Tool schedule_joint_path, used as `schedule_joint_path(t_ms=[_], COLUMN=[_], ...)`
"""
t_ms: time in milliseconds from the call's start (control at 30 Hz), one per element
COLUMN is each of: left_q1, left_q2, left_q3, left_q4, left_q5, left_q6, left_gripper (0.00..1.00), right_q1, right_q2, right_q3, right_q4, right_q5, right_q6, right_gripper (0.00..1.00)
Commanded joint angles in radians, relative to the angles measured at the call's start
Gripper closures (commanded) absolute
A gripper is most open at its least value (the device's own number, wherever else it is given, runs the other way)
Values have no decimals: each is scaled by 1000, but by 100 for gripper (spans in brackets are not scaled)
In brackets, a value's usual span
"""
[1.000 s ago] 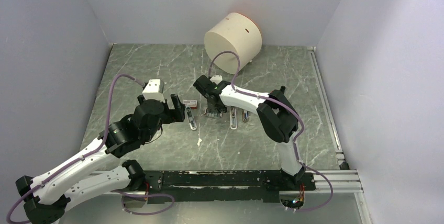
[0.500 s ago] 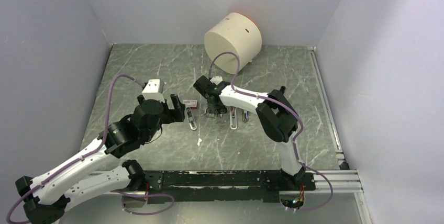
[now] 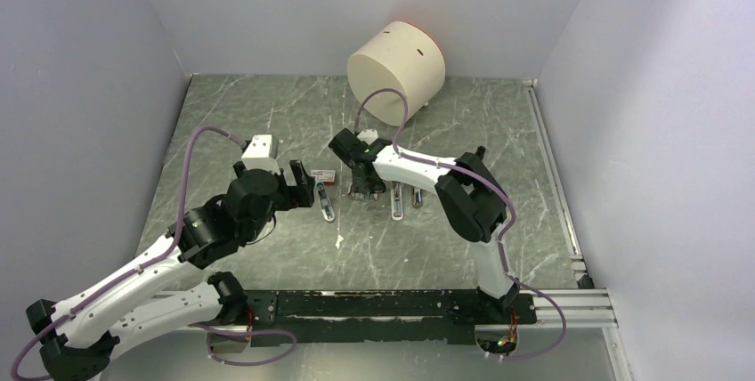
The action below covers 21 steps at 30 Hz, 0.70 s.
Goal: Load the staples into the stapler
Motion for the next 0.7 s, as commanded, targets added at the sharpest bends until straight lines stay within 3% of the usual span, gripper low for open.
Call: schedule_joint_path(t_ms=[0, 233, 667], left_q1=[6, 6, 7], left_q2=[-10, -10, -10], left_q3=[-2, -5, -5], left_q4=[4, 5, 4], left_q5=[-6, -6, -7], left_q6=[4, 2, 3], left_gripper=[4, 4, 4], right_q1=[2, 2, 2], right_q2=[19, -9, -86], right_q3=[-30, -40, -74], right_q4=[-13, -7, 39], right_q5=[3, 27, 29], right_q6=[21, 39, 56], right_gripper=[69, 77, 78])
